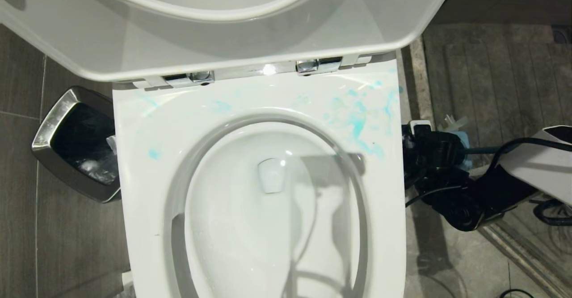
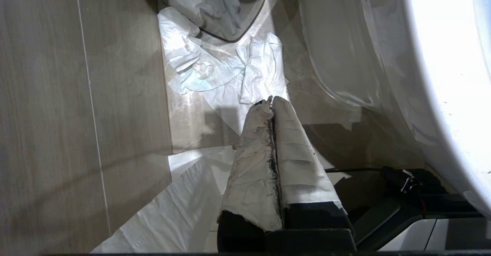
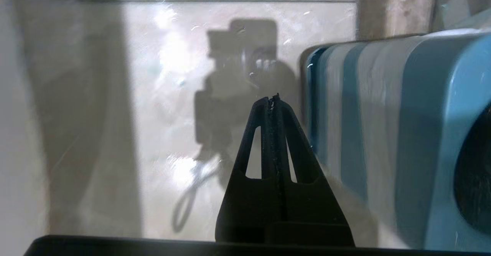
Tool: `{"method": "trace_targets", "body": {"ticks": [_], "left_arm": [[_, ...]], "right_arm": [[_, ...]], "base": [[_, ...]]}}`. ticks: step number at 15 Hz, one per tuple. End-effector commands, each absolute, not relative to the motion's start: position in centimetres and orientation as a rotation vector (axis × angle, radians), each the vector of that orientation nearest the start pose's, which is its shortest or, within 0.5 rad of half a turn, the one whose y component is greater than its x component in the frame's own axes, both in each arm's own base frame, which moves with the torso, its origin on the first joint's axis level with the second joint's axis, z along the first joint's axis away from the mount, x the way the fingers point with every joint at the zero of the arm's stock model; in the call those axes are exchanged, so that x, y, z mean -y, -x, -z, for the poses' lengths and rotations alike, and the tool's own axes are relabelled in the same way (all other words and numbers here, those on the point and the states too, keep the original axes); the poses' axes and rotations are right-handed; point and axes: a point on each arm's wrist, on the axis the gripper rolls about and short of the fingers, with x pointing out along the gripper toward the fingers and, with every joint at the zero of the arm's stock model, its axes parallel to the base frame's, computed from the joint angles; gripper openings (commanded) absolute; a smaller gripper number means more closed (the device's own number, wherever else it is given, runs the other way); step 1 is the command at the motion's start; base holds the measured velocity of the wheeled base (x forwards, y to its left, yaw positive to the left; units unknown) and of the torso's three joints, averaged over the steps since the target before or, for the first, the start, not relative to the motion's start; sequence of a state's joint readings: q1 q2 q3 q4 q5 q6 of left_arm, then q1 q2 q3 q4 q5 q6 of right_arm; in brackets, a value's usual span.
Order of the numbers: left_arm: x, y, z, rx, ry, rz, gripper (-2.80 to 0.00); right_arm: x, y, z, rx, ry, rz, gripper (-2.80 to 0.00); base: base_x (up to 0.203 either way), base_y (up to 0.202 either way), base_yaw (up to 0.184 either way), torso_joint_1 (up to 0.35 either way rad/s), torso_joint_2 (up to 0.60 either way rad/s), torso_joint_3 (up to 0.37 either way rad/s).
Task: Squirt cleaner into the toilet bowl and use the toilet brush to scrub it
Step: Pour in the cleaning agent
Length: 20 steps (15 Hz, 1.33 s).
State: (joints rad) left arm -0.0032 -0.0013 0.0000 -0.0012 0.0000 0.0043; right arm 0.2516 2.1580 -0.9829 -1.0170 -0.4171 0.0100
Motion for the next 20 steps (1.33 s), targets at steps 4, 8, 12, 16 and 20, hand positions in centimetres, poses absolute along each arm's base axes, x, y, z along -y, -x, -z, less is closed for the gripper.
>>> {"method": "trace_targets", "body": {"ticks": [4,8,12,16,20], "left_arm": [[0.0,2.3,-7.6,0.002,-0.005,0.003,-2.8],[0.0,2.3,-7.6,0.002,-0.005,0.003,-2.8],[0.0,2.3,-7.6,0.002,-0.005,0.003,-2.8],[0.0,2.3,-7.6,0.002,-0.005,0.003,-2.8],[0.0,2.3,-7.6,0.002,-0.005,0.003,-2.8]], "right_arm": [[-7.7,-42.6,-12.4,-0.024,-0.001,0.215,-2.8],[-8.0,-44.6,-13.7,0.059,-0.027,0.211,-2.8],[-8.7,-46.2,-14.4,0.118,-0.046,0.203,-2.8],[-10.0,-48.0,-14.9,0.19,-0.071,0.188,-2.8],[-11.6,-49.0,-15.3,0.241,-0.091,0.163,-2.8]], "base": [[0.0,0.0,0.0,0.0,0.0,0.0],[0.0,0.0,0.0,0.0,0.0,0.0],[0.0,0.0,0.0,0.0,0.0,0.0],[0.0,0.0,0.0,0.0,0.0,0.0],[0.0,0.0,0.0,0.0,0.0,0.0]]}}
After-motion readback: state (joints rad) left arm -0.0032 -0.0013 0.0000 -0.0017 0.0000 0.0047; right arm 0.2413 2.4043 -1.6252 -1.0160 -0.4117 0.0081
